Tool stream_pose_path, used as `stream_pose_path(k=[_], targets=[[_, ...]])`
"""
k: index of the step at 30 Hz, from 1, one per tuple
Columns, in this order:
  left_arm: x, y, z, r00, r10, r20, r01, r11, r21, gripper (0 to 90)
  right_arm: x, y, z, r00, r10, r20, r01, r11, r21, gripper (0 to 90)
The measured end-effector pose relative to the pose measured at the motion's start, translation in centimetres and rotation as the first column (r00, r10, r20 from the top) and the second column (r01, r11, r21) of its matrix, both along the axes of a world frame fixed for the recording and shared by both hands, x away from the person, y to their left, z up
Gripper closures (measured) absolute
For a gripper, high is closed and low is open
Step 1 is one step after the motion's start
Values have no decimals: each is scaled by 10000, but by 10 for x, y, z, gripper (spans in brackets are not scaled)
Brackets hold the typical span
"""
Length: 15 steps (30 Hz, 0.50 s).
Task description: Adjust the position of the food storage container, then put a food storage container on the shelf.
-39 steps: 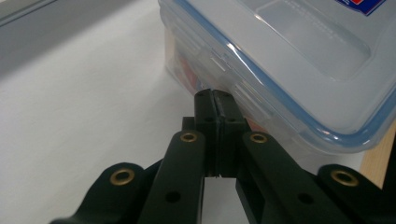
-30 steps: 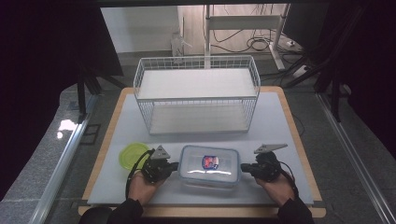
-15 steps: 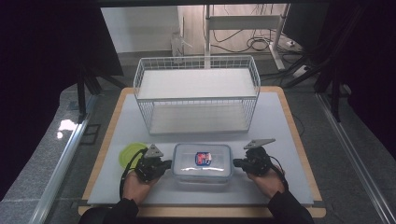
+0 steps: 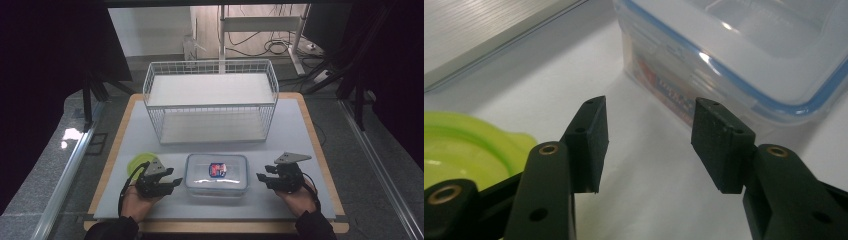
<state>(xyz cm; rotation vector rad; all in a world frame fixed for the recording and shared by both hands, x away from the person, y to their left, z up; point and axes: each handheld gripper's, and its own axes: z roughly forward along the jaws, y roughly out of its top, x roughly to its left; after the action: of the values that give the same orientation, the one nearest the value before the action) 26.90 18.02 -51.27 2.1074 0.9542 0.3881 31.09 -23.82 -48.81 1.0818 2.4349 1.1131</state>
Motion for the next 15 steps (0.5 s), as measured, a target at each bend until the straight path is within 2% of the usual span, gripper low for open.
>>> stream_pose_path(k=[6,9,15], targets=[[-3,4,3,9998,132,121,-131,9998,-143,417,3,-3,-1,9999,-119,46,118,9998,169,388],[-5,8,6,9997,211,77,-206,9983,-549,402,3,-3,-1,9998,-154,94,153,9998,151,350],[-9,14,15,9994,337,-62,-341,9941,-1026,398,2,-3,-1,9999,-62,91,61,9999,130,304]])
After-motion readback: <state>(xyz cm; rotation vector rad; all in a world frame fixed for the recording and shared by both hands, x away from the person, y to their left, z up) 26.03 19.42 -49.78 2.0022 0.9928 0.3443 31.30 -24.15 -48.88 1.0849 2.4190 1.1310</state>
